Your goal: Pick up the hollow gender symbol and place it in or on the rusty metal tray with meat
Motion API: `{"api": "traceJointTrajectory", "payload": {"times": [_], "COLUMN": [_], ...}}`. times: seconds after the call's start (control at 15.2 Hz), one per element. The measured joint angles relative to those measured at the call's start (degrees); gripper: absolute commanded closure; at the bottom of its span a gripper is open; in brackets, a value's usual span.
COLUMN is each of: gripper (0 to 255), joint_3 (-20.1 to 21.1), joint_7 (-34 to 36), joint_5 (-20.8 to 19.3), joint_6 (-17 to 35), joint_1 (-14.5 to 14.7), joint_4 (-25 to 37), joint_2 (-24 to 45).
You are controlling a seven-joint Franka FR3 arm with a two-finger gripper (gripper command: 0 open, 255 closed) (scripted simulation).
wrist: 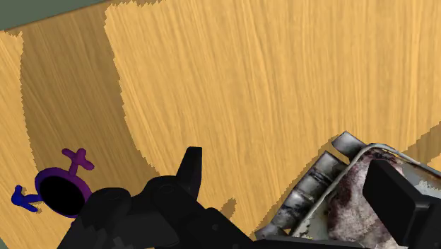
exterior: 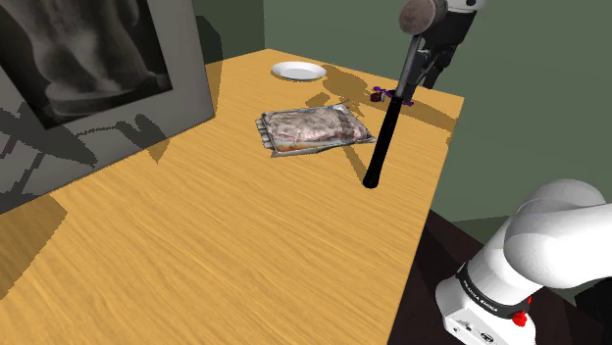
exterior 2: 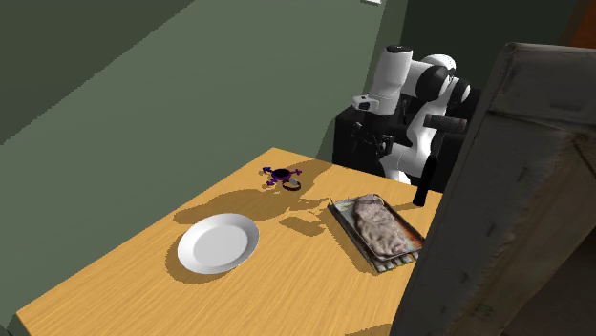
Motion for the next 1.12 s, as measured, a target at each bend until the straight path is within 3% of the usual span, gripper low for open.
{"api": "traceJointTrajectory", "payload": {"times": [0.2, 0.53, 1.12], "gripper": [0, 0, 0], "joint_3": [-1.34, -6.94, -17.67], "joint_7": [-0.7, -3.84, -10.74], "joint_5": [-0.35, -1.44, -0.09], "joint_6": [1.34, 7.35, 17.38], "joint_1": [-0.58, -2.82, -5.48], "joint_4": [-0.25, -0.01, 5.26], "joint_2": [0.65, 5.25, 17.91]}}
